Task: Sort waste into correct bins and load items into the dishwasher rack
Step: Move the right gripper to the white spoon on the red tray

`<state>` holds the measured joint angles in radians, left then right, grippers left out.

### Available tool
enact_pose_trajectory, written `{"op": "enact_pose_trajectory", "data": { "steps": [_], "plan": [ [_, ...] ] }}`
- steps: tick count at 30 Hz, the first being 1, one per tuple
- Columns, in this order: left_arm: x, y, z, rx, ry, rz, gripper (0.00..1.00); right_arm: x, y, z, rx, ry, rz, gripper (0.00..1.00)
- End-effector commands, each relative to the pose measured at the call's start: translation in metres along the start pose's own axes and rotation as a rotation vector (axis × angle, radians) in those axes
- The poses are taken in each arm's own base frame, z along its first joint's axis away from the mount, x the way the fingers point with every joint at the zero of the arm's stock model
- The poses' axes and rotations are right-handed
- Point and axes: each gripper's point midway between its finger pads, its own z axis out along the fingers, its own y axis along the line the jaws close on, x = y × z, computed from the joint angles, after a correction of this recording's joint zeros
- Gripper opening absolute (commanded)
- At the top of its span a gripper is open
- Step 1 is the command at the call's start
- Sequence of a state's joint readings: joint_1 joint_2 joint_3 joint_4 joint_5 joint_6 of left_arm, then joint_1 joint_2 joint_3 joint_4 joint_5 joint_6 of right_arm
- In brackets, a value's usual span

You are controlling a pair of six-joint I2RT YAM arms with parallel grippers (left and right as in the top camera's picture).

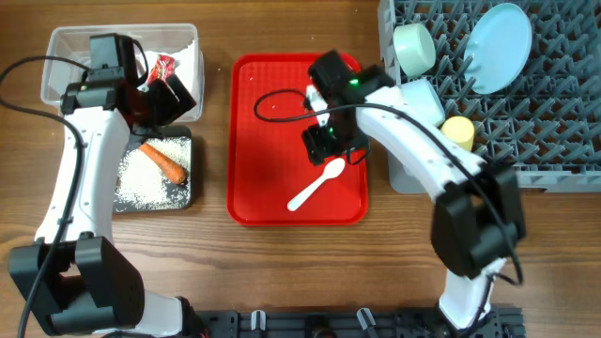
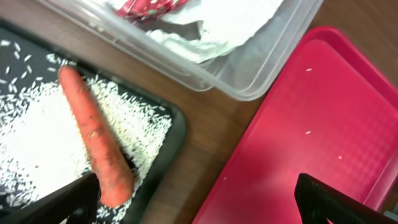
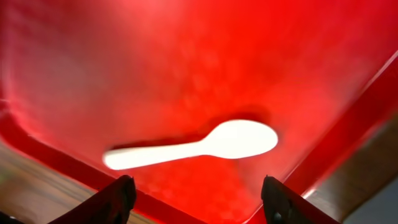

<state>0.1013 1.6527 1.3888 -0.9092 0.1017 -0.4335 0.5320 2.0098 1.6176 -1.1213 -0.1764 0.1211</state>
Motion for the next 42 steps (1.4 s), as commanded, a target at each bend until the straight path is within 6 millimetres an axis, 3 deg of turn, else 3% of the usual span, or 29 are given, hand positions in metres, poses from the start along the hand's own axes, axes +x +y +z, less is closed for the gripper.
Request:
{"op": "enact_pose_trajectory", "data": {
  "steps": [1,5,12,15,22,31,35,38,42],
  "plan": [
    [-0.001,0.004,-0.001,-0.014,-0.001,-0.026,1.0,0.008,0.005,0.015,-0.011,0.056,0.062,0.66],
    [0.001,0.005,-0.001,-0.017,0.005,-0.026,1.0,0.014,0.005,0.026,-0.003,0.097,0.087,0.64],
    [0.004,0.006,-0.001,-0.024,0.017,-0.027,1.0,0.05,-0.007,0.064,0.019,0.216,0.118,0.63],
    [0.004,0.006,-0.001,-0.024,0.017,-0.027,1.0,0.056,-0.009,0.072,0.021,0.223,0.124,0.63],
    [0.004,0.006,-0.001,-0.023,0.017,-0.028,1.0,0.038,-0.014,0.083,0.037,0.13,0.119,0.58],
    [0.004,0.006,-0.001,-0.023,0.017,-0.028,1.0,-0.008,-0.035,0.083,0.127,-0.061,0.077,0.57],
    [0.004,0.006,-0.001,-0.023,0.018,-0.028,1.0,-0.014,-0.04,0.08,0.112,-0.081,0.094,0.57],
    [0.004,0.006,-0.001,-0.023,0.017,-0.028,1.0,-0.012,-0.031,0.078,0.053,-0.06,0.06,0.59],
    [0.004,0.006,-0.001,-0.023,0.017,-0.028,1.0,-0.007,0.005,0.047,-0.12,0.025,0.047,0.65]
  ]
}}
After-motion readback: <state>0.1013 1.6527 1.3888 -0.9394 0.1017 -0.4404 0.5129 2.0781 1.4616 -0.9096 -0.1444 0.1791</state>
